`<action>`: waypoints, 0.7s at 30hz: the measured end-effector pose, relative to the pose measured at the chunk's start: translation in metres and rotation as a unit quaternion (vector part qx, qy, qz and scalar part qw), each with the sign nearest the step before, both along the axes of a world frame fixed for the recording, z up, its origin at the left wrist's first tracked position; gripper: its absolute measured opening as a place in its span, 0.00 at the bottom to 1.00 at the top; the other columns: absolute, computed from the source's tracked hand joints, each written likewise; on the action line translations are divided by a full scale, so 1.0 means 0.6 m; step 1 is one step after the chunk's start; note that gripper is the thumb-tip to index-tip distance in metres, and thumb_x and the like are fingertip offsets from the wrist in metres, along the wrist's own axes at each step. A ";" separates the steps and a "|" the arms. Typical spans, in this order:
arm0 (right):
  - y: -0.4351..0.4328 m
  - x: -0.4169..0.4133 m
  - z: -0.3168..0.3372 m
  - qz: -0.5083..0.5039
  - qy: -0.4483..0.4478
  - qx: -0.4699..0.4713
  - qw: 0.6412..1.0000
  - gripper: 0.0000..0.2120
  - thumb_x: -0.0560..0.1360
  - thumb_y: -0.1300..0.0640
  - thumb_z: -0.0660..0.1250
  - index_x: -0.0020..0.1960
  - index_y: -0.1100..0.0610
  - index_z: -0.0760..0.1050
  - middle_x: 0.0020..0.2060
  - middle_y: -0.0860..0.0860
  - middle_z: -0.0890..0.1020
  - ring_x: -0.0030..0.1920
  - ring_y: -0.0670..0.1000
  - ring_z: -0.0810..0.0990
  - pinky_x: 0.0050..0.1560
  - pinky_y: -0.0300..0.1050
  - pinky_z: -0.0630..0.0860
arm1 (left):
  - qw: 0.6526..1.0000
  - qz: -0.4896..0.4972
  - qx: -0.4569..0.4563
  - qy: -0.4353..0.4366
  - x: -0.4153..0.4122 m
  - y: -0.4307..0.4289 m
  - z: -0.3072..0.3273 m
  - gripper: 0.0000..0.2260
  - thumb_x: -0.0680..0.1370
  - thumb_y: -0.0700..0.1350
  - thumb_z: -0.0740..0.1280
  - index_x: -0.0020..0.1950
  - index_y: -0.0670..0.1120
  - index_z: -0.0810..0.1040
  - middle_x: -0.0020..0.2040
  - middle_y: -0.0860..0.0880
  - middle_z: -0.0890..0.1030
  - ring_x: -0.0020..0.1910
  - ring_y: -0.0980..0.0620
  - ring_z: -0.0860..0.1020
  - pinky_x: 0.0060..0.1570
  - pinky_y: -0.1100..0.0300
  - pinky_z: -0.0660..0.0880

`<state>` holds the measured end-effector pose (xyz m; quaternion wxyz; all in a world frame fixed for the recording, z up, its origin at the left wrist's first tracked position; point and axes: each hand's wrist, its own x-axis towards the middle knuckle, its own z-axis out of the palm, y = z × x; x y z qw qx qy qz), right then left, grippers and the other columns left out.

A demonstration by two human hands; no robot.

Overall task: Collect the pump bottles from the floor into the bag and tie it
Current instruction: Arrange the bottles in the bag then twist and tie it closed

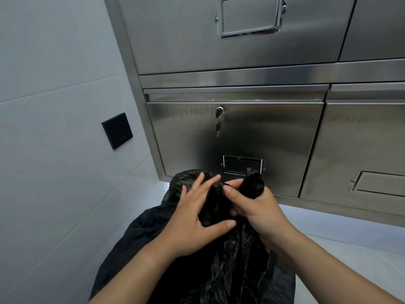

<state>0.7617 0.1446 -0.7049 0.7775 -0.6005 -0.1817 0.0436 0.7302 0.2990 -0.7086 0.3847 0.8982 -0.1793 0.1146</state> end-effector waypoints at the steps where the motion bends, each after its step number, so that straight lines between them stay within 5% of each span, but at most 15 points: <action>1: -0.006 0.002 0.004 0.000 -0.001 0.008 1.000 0.06 0.63 0.50 0.71 0.38 0.51 0.83 0.27 0.47 0.79 0.25 0.44 0.72 0.28 0.35 0.70 | 1.000 -0.012 -0.020 -0.008 0.002 -0.012 0.000 0.28 0.68 0.63 0.67 0.67 0.66 0.64 0.66 0.72 0.68 0.74 0.64 0.56 0.75 0.46 0.41; 3: -0.022 0.008 0.010 -0.017 0.006 0.024 1.000 0.09 0.63 0.50 0.71 0.40 0.53 0.82 0.26 0.47 0.78 0.25 0.45 0.71 0.27 0.35 0.70 | 0.996 -0.009 -0.086 -0.031 0.010 -0.033 -0.001 0.17 0.68 0.61 0.67 0.57 0.65 0.72 0.53 0.69 0.78 0.62 0.65 0.73 0.75 0.46 0.47; 5: -0.039 0.015 0.007 -0.037 0.011 0.024 0.999 0.11 0.63 0.49 0.70 0.41 0.55 0.81 0.23 0.46 0.75 0.24 0.45 0.70 0.27 0.35 0.69 | 0.989 0.001 -0.138 -0.044 0.016 -0.043 -0.004 0.10 0.69 0.59 0.68 0.48 0.60 0.76 0.45 0.63 0.81 0.48 0.65 0.79 0.71 0.50 0.62; 7: -0.049 0.017 -0.003 -0.053 0.005 0.009 0.999 0.11 0.63 0.49 0.70 0.41 0.55 0.81 0.22 0.45 0.74 0.23 0.44 0.70 0.26 0.35 0.69 | 0.983 -0.005 -0.182 -0.032 0.017 -0.050 -0.007 0.08 0.69 0.58 0.68 0.42 0.56 0.75 0.36 0.59 0.81 0.36 0.62 0.78 0.49 0.61 0.74; 9: -0.052 0.017 -0.015 -0.063 0.009 0.010 0.998 0.10 0.63 0.48 0.70 0.40 0.54 0.81 0.21 0.45 0.73 0.22 0.43 0.69 0.27 0.35 0.69 | 0.975 0.004 -0.221 -0.025 0.016 -0.056 -0.011 0.09 0.69 0.58 0.68 0.42 0.56 0.72 0.32 0.58 0.79 0.30 0.60 0.75 0.35 0.63 0.72; 12: -0.054 0.022 -0.025 -0.081 0.020 0.005 0.997 0.10 0.62 0.48 0.71 0.39 0.53 0.81 0.21 0.44 0.73 0.22 0.42 0.69 0.28 0.37 0.69 | 0.965 0.028 -0.260 -0.032 0.015 -0.060 -0.012 0.09 0.71 0.58 0.65 0.48 0.59 0.71 0.37 0.60 0.81 0.32 0.62 0.77 0.36 0.67 0.71; 15: -0.052 0.026 -0.028 -0.091 0.016 -0.017 0.996 0.05 0.68 0.52 0.70 0.42 0.53 0.81 0.21 0.43 0.74 0.22 0.41 0.69 0.31 0.40 0.71 | 0.973 0.042 -0.219 -0.052 0.016 -0.059 -0.012 0.09 0.75 0.56 0.63 0.54 0.58 0.73 0.49 0.60 0.81 0.50 0.60 0.80 0.50 0.64 0.75; 19: -0.054 0.033 -0.019 -0.001 0.076 0.013 0.997 0.28 0.72 0.35 0.58 0.50 0.60 0.73 0.25 0.46 0.66 0.24 0.45 0.62 0.36 0.41 0.72 | 0.965 0.073 -0.249 -0.048 0.019 -0.053 -0.014 0.06 0.78 0.54 0.62 0.53 0.57 0.75 0.50 0.57 0.81 0.52 0.57 0.79 0.54 0.53 0.76; 21: -0.056 0.040 -0.012 0.012 0.129 0.028 0.991 0.28 0.78 0.38 0.47 0.50 0.61 0.71 0.27 0.50 0.63 0.26 0.48 0.60 0.36 0.44 0.70 | 0.954 0.079 -0.286 -0.043 0.020 -0.046 -0.010 0.08 0.76 0.54 0.61 0.53 0.57 0.74 0.46 0.58 0.82 0.48 0.58 0.80 0.51 0.56 0.77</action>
